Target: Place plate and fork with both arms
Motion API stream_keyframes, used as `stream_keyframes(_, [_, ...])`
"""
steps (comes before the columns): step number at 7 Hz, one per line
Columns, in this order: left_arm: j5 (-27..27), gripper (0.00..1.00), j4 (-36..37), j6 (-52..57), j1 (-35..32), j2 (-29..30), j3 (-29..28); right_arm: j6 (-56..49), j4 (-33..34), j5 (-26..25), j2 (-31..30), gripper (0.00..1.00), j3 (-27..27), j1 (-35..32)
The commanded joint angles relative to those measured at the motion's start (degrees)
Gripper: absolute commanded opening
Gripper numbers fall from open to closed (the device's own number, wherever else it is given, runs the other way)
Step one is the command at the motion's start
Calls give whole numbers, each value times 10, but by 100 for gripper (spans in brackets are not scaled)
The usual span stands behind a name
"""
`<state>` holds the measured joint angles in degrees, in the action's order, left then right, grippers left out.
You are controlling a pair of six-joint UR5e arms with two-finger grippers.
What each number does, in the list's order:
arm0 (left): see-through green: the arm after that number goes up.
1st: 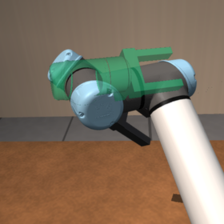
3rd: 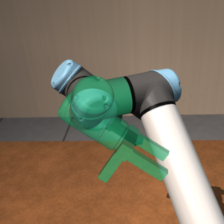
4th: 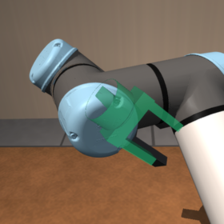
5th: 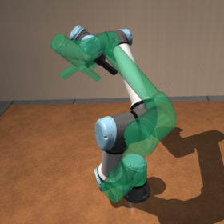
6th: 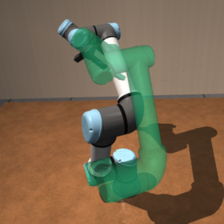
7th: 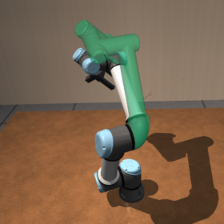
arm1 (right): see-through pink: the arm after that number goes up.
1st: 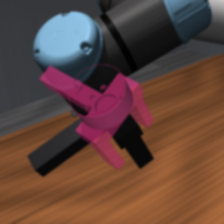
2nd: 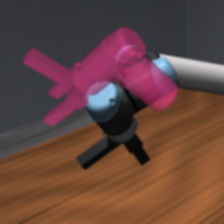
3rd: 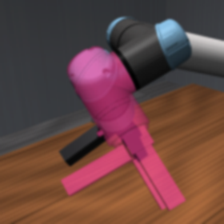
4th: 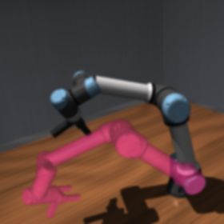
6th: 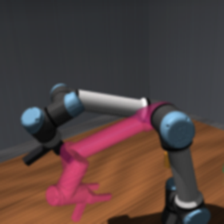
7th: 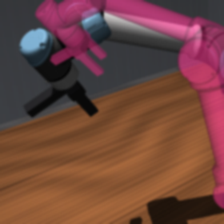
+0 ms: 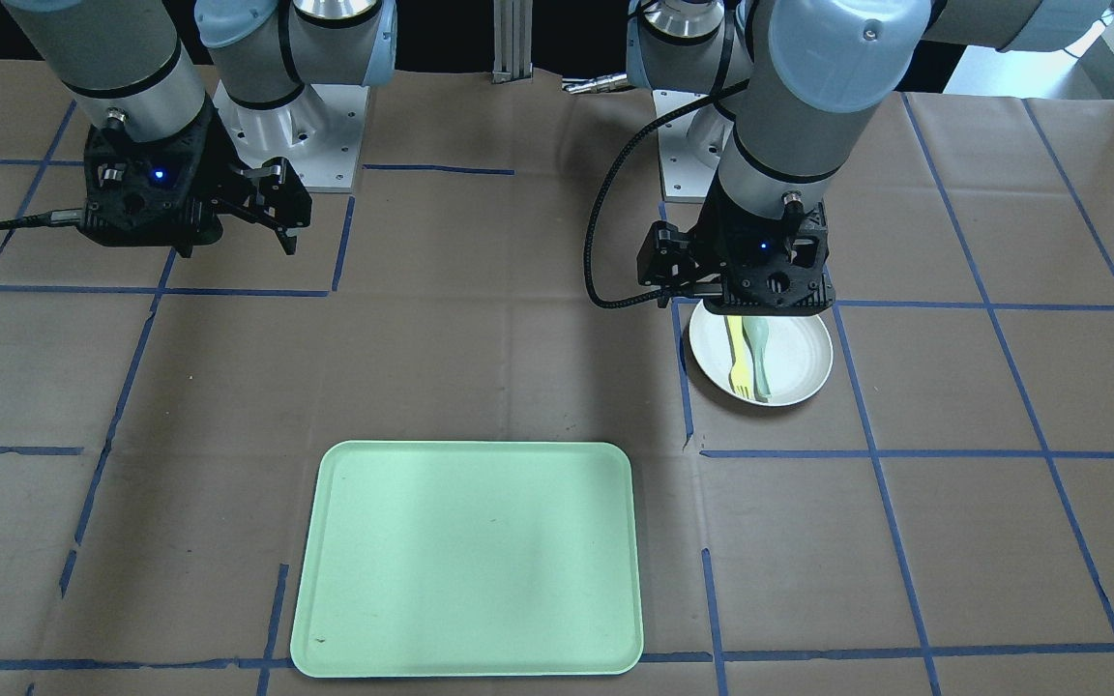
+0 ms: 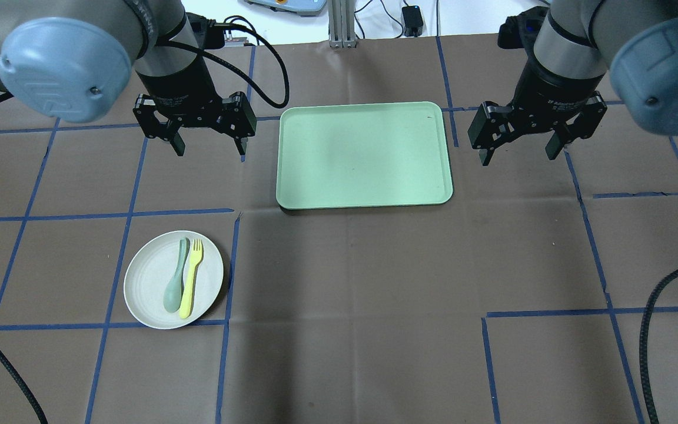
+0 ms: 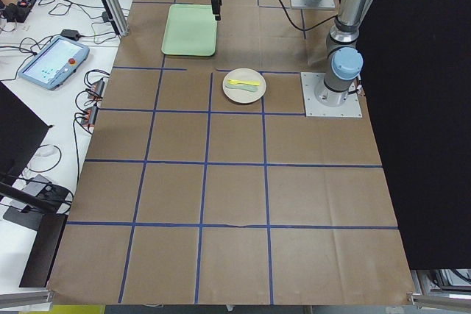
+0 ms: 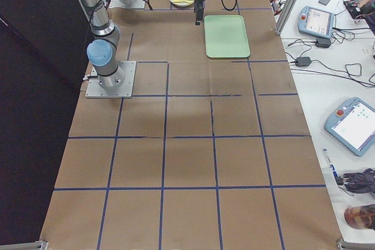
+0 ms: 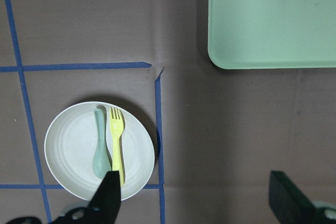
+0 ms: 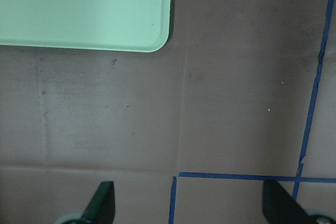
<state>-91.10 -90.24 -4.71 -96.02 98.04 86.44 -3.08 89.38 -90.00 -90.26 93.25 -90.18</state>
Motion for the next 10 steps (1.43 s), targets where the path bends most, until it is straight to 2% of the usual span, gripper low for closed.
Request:
stream_keyframes(1, [-3,100,0,6,0,-3,10,0,0,0,0,100,0,0])
stream_keyframes(7, [-3,100,7,12,3,0,25,0,0,0,0,100,0,0])
stream_keyframes(9, [-3,100,26,64,7,-6,50,0,0,0,0,100,0,0])
stream_keyframes(10, [-2,100,26,96,29,-8,67,0,0,-1,0,100,0,0])
